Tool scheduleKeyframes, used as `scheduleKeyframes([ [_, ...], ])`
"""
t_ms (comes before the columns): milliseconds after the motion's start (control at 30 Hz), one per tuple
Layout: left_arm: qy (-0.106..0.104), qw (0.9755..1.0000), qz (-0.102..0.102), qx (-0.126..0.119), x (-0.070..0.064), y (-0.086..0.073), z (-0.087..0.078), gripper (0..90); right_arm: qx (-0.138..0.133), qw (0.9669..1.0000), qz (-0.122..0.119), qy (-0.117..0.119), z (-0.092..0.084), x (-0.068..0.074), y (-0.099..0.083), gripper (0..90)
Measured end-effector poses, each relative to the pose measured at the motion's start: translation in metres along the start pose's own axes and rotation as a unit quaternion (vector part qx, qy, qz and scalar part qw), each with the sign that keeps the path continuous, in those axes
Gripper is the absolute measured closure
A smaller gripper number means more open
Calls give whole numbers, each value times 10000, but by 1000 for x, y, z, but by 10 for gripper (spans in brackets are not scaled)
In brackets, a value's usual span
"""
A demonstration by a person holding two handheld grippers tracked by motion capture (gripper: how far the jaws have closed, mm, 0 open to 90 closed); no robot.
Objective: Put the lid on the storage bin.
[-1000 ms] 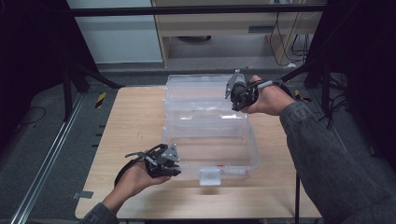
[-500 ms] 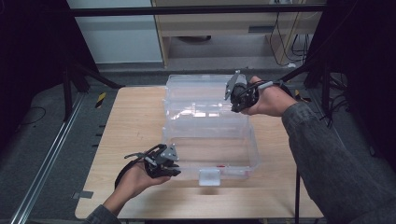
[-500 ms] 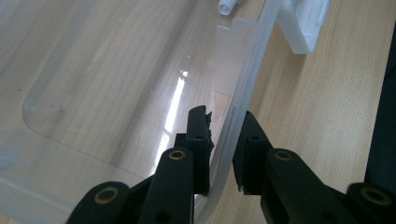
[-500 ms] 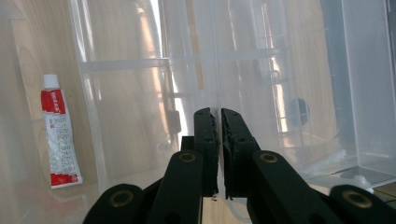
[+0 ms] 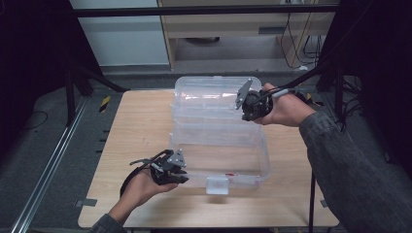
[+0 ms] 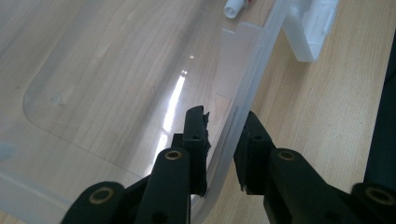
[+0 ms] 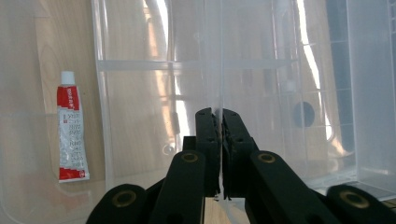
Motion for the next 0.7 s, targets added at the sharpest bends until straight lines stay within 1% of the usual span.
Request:
scheduleKeyframes([
  [33, 8, 10000, 35, 33, 0, 0, 0, 754, -44, 10000, 2, 2, 0, 1, 0, 871],
  [67, 3, 10000, 6, 15, 0, 0, 0, 752, -59, 10000, 0, -10, -1, 2, -1, 871],
  [200, 25, 10000, 42, 46, 0, 1, 0, 747, -127, 9999, 18, 29, -4, 7, -3, 872],
  [367, 48, 9999, 92, 110, 0, 1, 0, 742, -155, 9999, -30, 44, -7, 11, -4, 874],
  [433, 53, 9999, -22, 123, -2, 1, 0, 741, -157, 9999, -49, 51, -8, 13, -4, 875],
  [500, 61, 9999, -25, 129, -2, 1, 1, 739, -150, 9998, -75, 50, -9, 16, -3, 876],
  [533, 64, 9999, 47, 136, -2, 2, 1, 739, -167, 9998, -68, 45, -9, 17, -3, 876],
  [567, 76, 9999, -52, 131, -3, 1, 1, 739, -170, 9998, -80, 43, -10, 18, -3, 876],
  [600, 89, 9998, 121, 150, -1, 2, 1, 738, -177, 9998, -83, 48, -10, 19, -3, 876],
  [700, 86, 9998, 132, 156, -1, 2, 1, 737, -241, 9997, -60, 71, -12, 22, -4, 875],
])
Point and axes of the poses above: each handheld gripper's, and its own axes: z roughly forward along the jaws, y roughly out of its top, x roughly to its left, the point moved 4 cm from there along z, roughly forward along the jaws, and after that the axes turned 4 degrees about -x, right-handed, at the moved point
